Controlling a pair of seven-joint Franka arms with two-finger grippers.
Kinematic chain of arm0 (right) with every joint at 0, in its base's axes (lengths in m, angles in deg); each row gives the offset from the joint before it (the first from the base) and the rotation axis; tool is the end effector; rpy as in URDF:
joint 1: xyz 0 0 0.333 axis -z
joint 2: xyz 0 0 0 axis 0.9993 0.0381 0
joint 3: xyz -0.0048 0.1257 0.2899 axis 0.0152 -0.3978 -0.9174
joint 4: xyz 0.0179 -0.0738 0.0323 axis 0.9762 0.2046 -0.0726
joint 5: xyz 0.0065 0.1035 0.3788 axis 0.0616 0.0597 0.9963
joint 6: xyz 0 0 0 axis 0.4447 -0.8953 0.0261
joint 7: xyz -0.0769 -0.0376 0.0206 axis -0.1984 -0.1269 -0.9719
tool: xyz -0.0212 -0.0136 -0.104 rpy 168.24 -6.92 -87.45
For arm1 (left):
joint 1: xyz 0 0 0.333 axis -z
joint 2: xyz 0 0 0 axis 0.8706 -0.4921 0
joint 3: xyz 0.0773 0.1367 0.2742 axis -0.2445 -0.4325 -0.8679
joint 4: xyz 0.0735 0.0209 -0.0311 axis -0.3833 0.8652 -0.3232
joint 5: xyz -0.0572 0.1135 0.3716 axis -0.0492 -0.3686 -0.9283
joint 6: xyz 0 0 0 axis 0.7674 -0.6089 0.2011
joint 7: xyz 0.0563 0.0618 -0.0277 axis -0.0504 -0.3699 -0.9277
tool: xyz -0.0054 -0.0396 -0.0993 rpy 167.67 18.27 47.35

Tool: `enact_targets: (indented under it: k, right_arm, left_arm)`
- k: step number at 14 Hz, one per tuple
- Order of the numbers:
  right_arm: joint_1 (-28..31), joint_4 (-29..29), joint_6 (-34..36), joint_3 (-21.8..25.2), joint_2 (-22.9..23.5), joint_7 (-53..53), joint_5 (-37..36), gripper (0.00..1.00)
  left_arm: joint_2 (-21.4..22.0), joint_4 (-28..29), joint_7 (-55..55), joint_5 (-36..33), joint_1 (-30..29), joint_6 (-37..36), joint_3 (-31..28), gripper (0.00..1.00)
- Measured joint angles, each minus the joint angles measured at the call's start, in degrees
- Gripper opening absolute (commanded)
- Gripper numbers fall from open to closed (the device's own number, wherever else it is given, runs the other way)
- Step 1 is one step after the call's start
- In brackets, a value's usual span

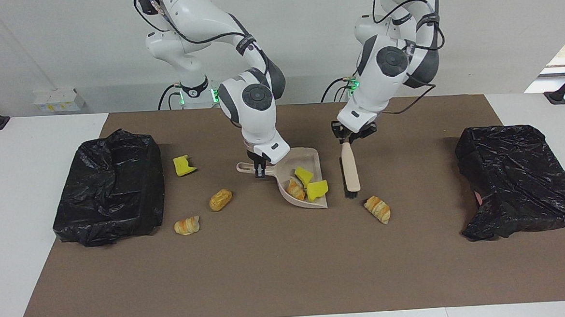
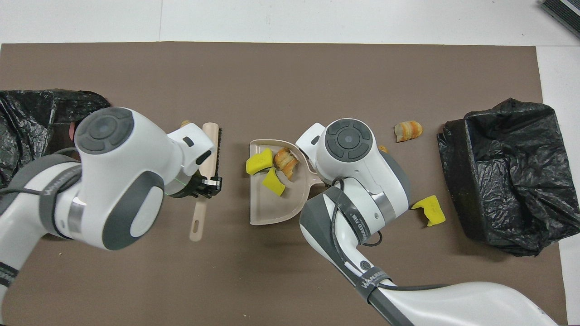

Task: Sweep and dump trash in bin
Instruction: 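Sweep the remaining bread chunks into the dustpan with the left gripper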

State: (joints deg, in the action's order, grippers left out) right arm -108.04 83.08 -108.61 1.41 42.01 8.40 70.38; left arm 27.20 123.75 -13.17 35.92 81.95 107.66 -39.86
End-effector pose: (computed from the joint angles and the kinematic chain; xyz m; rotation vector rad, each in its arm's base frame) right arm 0.5521 0.2971 0.3606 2.2374 2.1889 -0.1266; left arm 0.5116 -0.2200 0.4483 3.0331 -0.1680 -0.2265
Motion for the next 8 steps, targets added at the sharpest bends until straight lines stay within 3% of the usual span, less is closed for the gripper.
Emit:
enact_targets:
  k: [3, 5, 8]
  right_arm:
    - [0.00, 0.00, 0.00, 0.00, 0.00, 0.00, 0.00, 0.00]
    - [0.00, 0.00, 0.00, 0.00, 0.01, 0.00, 0.00, 0.00]
    - [0.00, 0.00, 0.00, 0.00, 0.02, 0.00, 0.00, 0.00]
  left_arm:
    - [-1.28, 0.10, 9.02, -4.68, -8.30, 0.70, -0.28, 0.00]
    - [-4.33, 0.25, 12.94, -8.33, -12.32, 4.28, -0.34, 0.00]
    - [-9.39, 0.99, 15.72, -9.36, -13.36, 8.84, 0.16, 0.00]
